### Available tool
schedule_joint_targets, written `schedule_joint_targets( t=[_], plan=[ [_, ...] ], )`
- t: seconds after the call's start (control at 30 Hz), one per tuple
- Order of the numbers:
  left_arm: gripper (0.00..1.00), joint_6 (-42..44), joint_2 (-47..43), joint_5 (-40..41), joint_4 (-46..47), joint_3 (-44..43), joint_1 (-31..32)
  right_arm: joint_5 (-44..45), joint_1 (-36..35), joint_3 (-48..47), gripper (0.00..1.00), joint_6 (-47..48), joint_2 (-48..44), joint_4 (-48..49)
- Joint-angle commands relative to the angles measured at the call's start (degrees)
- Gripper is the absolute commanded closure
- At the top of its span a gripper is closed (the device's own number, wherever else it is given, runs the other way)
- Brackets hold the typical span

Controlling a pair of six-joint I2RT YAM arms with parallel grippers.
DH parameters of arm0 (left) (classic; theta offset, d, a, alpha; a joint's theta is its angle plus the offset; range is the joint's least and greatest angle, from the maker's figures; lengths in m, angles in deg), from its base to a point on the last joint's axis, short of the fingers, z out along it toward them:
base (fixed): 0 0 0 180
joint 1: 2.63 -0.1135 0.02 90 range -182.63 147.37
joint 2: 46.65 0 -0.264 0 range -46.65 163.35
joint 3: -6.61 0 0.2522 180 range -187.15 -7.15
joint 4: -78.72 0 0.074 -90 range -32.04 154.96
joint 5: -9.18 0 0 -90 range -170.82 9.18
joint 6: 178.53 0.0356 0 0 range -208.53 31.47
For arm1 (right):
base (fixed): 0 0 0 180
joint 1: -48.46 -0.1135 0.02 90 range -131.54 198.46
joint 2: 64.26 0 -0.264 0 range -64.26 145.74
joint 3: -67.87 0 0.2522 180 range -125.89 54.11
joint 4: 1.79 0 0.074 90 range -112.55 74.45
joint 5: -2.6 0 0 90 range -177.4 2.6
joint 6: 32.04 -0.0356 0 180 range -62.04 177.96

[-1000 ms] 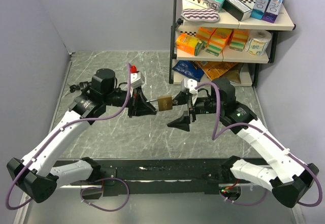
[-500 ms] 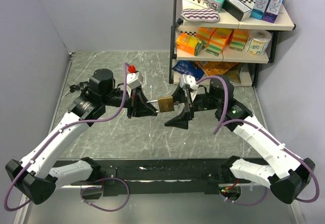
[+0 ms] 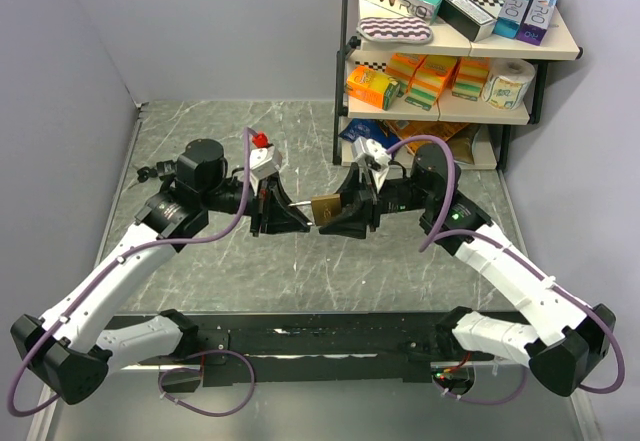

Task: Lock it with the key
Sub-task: Lock the lock.

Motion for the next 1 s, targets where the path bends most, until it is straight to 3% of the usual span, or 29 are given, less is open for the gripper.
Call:
schedule_joint_targets(
  t=[0.0, 0.2, 0.27, 0.3, 0.43, 0.6, 0.77, 0.97],
  plan=[
    [0.99, -0.80, -2.61, -2.15, 7.02, -0.37, 0.38, -2.16, -0.11, -1.29, 0.54, -1.52, 0.38, 3.77],
    [0.99, -0.46, -2.61, -1.54, 6.58, -0.11, 0.65, -1.99, -0.37, -1.29, 0.77, -2.66, 0.73, 3.24],
    [0.99, -0.02, -2.43, -0.66, 6.23, -0.02, 0.65, -1.81, -0.46, -1.38, 0.97, -3.01, 0.82, 3.16],
    [0.99, -0.27, -2.52, 0.04, 6.05, -0.02, 0.65, -1.55, -0.38, -1.47, 1.00, -3.53, 0.73, 3.07],
    [0.75, 0.95, -2.87, 1.80, 2.64, 0.24, 0.12, -1.46, 0.15, -2.17, 1.00, -4.16, 0.47, 1.67],
    [0.59, 5.95, -3.49, 2.15, -4.92, -0.11, -2.25, -1.64, 1.82, -1.56, 1.00, -4.50, -0.85, 1.22],
    [0.50, 10.88, -4.28, 3.03, -10.03, -0.37, -3.04, -1.99, 2.17, -0.42, 1.00, -5.03, -1.82, 2.19],
    [0.45, 9.14, -4.28, 2.77, -6.53, 0.50, -2.96, -2.08, 2.18, -0.24, 1.00, -6.70, -1.29, 4.30]
  ],
)
